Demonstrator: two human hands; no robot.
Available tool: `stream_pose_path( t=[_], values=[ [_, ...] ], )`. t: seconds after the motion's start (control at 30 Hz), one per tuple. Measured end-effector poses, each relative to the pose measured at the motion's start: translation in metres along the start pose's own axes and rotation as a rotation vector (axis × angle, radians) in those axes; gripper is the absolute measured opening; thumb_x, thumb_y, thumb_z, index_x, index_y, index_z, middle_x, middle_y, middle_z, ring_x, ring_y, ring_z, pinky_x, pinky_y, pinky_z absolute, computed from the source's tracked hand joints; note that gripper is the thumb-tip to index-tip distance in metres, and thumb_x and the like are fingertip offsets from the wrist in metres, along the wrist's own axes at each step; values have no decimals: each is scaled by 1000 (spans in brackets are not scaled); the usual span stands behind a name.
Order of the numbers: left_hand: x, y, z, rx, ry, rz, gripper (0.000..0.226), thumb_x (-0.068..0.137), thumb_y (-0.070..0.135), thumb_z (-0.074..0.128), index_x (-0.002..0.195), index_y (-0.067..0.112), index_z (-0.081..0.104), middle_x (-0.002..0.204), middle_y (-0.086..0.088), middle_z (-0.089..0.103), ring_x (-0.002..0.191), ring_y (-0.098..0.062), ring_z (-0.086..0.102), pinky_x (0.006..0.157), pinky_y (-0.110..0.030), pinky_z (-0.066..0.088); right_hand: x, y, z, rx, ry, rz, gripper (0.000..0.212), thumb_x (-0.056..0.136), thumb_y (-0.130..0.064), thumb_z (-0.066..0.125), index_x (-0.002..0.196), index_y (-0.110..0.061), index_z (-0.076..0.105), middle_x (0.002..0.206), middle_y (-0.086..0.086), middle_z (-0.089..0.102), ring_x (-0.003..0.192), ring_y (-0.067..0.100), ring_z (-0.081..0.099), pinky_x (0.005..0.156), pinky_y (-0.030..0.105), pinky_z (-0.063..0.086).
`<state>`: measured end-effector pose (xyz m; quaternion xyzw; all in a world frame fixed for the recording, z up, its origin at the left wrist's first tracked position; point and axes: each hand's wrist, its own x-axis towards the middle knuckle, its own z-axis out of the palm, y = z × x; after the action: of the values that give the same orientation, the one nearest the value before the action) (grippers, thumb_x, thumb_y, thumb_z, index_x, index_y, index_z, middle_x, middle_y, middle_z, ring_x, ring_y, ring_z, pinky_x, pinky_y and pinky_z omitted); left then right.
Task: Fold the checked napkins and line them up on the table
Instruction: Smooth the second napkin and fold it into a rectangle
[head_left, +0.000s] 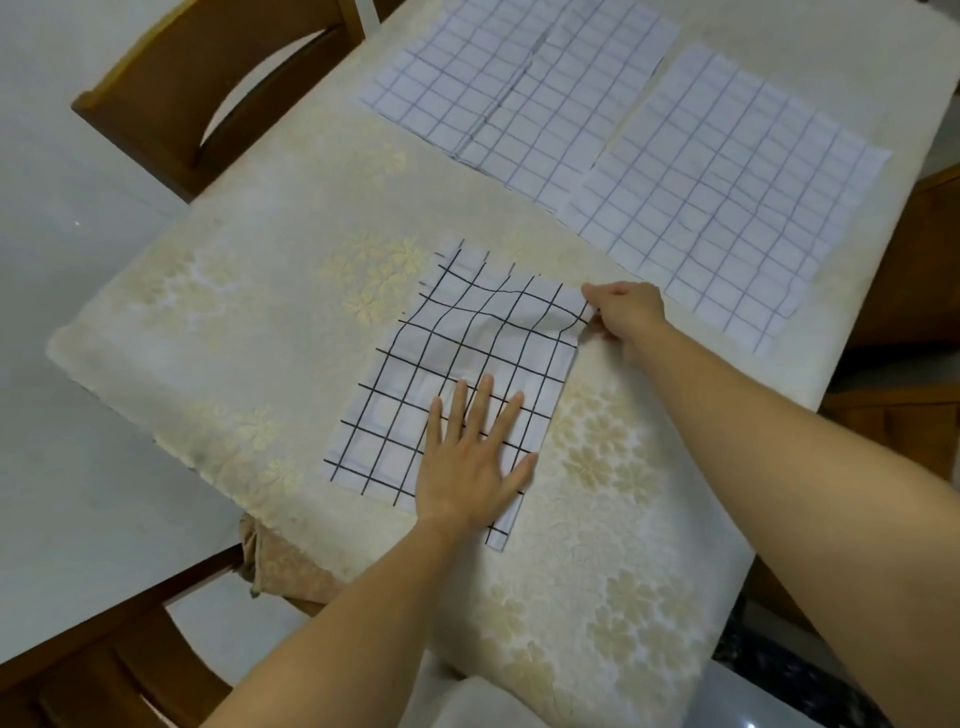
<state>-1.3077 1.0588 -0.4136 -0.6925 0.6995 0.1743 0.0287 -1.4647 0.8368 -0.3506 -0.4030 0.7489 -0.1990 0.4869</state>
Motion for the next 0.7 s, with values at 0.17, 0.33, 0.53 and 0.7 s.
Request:
stream_pose_path(
  t=[0.17, 0.33, 0.53, 0.7],
  values=[
    [1, 0, 0, -19, 0, -3, 78, 99, 75, 14, 161, 39, -16, 168, 1, -28, 154, -26, -30, 126, -57, -7, 25, -5, -4, -85, 24, -55, 19, 91, -28, 75, 77, -19, 67, 80, 7, 72, 74, 17, 65, 71, 29, 54],
    [2, -1, -1, -31, -7, -7, 78, 99, 75, 15, 160, 40, -17, 168, 2, -31, 153, -25, -31, 126, -56, -8, 32, -2, -5, -95, 46, -38, 33, 96, -43, 65, 81, -13, 72, 87, 5, 76, 69, 14, 67, 77, 30, 57],
    [1, -1, 0, -22, -3, -7, 78, 99, 75, 15, 161, 39, -16, 168, 1, -29, 154, -26, -30, 126, -57, -6, 22, 0, -17, -193, -147, -66, 29, 88, -41, 75, 91, -12, 74, 83, 0, 70, 73, 10, 61, 72, 23, 49],
    [2, 0, 0, -17, -8, -4, 79, 99, 76, 14, 161, 39, -16, 168, 0, -29, 154, -25, -30, 126, -56, -7, 31, 2, 0, -195, 50, -64, 17, 86, -26, 80, 94, -12, 71, 91, 0, 68, 76, 9, 57, 69, 22, 45]
  ],
)
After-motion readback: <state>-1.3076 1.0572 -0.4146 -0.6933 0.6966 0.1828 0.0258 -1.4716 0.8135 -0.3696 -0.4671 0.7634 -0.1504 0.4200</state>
